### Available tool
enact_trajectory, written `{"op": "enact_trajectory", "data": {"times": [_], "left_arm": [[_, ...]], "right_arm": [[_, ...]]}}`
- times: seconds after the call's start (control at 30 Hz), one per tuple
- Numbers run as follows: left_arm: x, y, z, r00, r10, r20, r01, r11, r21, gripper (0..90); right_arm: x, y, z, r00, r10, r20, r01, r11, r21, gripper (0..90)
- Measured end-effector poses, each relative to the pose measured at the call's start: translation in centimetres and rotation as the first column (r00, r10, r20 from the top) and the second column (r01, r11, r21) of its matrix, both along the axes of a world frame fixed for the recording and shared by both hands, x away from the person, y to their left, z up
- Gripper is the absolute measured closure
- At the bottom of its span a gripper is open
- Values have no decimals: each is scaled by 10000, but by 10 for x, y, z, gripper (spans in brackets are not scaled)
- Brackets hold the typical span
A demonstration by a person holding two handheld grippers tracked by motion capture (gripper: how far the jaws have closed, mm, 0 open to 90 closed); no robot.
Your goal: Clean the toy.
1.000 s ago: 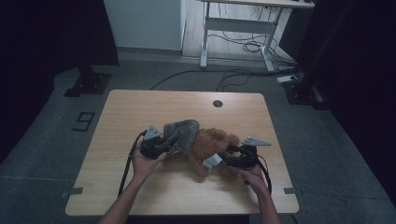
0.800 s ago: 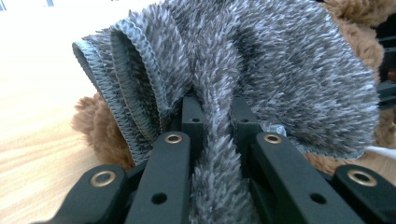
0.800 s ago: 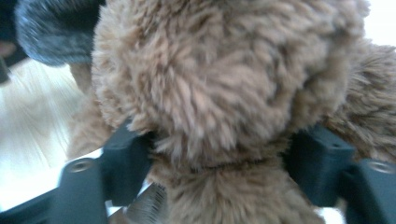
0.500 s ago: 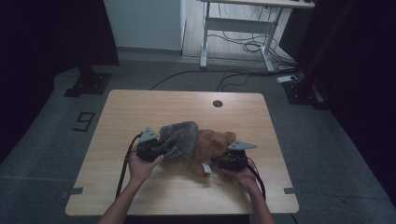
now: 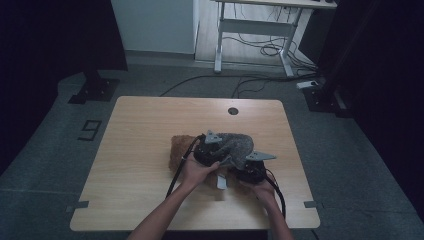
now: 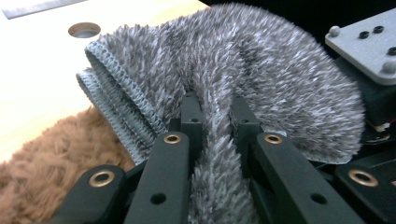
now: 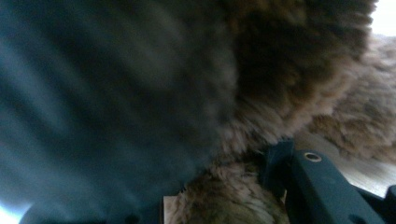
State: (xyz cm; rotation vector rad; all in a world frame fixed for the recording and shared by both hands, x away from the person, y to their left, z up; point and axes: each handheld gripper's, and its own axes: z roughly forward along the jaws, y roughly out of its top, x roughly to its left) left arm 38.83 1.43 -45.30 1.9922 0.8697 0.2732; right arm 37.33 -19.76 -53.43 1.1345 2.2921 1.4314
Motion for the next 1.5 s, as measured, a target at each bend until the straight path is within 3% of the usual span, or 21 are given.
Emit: {"op": "enact_trajectory", "data": {"times": [0.1,0.27,0.4,0.5,0.7,0.87,1.0,1.27,1.43,1.5], "left_arm": [[0,12,2,9997,219,51,-219,9998,2,796],[0,42,6,9951,935,320,-951,9941,525,797],[1,69,7,9918,1262,187,-1268,9915,305,798],[-2,79,13,9891,1411,427,-1429,9888,425,798],[-3,109,15,9783,1952,694,-2000,9773,704,798],[-3,141,4,9629,2651,500,-2682,9606,731,798],[-4,157,-11,9563,2921,111,-2921,9541,663,799],[-3,165,-46,9442,3229,-655,-3166,9442,905,801],[1,169,-59,9385,3343,-860,-3222,9378,1293,802],[2,174,-59,9365,3378,-939,-3254,9372,1258,801]], "right_arm": [[0,-2,-1,10000,40,51,-40,9999,116,614],[0,-2,-1,10000,-54,57,53,9999,115,615],[0,-2,-1,10000,-46,48,45,9999,138,615],[1,-2,-2,10000,-69,47,68,9998,163,615],[0,-3,-2,10000,-68,31,67,9998,195,615],[0,-3,-2,10000,-62,65,61,9998,163,614],[0,-2,-3,9999,-84,69,83,9999,151,615],[0,-3,-4,9999,-96,50,95,9997,212,614],[1,-3,-4,9999,-128,61,126,9996,268,613],[0,-3,-4,9999,-129,65,128,9995,272,613]]}}
